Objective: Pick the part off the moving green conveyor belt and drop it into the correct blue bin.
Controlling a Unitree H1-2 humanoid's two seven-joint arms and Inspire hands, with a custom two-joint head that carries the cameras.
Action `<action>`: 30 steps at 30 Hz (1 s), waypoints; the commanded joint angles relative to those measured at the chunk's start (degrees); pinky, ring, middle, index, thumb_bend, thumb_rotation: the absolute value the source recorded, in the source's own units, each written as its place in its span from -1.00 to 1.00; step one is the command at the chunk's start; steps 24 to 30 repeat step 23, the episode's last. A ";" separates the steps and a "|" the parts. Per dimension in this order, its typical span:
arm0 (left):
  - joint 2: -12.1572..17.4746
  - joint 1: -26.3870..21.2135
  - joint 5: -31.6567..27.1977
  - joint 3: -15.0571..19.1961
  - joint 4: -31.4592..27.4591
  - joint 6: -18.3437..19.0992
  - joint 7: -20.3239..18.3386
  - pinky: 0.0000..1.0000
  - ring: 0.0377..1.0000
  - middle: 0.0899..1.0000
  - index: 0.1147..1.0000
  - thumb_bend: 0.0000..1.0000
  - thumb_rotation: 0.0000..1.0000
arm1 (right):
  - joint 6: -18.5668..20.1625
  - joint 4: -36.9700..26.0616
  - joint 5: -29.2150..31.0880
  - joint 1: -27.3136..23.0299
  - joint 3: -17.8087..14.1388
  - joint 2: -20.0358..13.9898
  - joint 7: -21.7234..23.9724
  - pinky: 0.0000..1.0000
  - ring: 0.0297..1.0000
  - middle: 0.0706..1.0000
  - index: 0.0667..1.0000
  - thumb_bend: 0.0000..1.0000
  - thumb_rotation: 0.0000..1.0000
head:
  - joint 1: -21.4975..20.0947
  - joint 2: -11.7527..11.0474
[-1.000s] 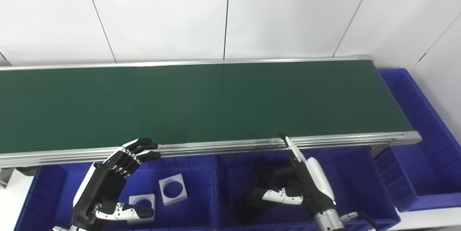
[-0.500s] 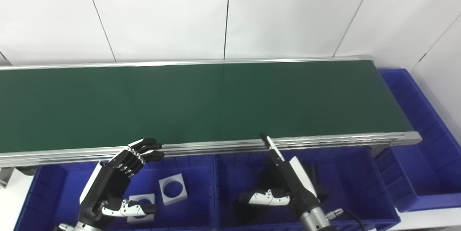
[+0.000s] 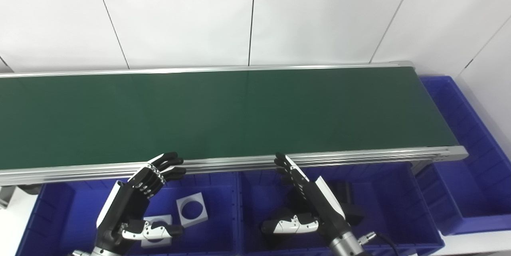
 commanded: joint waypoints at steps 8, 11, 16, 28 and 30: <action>-0.41 0.59 1.03 -0.67 -3.22 -1.43 1.76 0.47 0.47 0.57 0.57 0.82 -0.78 | -4.76 -0.94 1.29 0.32 -0.41 -0.37 0.16 0.78 0.83 0.88 0.95 0.99 -0.32 | 0.09 -0.11; -0.39 0.65 1.38 -0.81 -3.02 -1.88 1.97 0.45 0.46 0.56 0.57 0.81 -0.76 | -4.71 -0.90 0.82 0.60 -0.82 -0.11 -0.54 0.76 0.82 0.87 0.93 0.99 -0.37 | 0.06 -0.19; -0.31 0.78 1.71 -0.98 -2.87 -2.20 2.30 0.45 0.45 0.55 0.56 0.82 -0.76 | -4.80 -0.89 0.65 0.93 -1.13 0.10 -0.78 0.75 0.81 0.86 0.93 0.99 -0.36 | 0.02 -0.31; -0.39 0.81 2.11 -1.15 -3.00 -2.04 2.84 0.44 0.45 0.54 0.54 0.82 -0.77 | -4.62 -1.23 0.62 1.31 -1.38 0.26 -0.84 0.75 0.81 0.86 0.93 0.99 -0.39 | 0.04 -0.28; -0.39 0.81 2.11 -1.15 -3.00 -2.04 2.84 0.44 0.45 0.54 0.54 0.82 -0.77 | -4.62 -1.23 0.62 1.31 -1.38 0.26 -0.84 0.75 0.81 0.86 0.93 0.99 -0.39 | 0.04 -0.28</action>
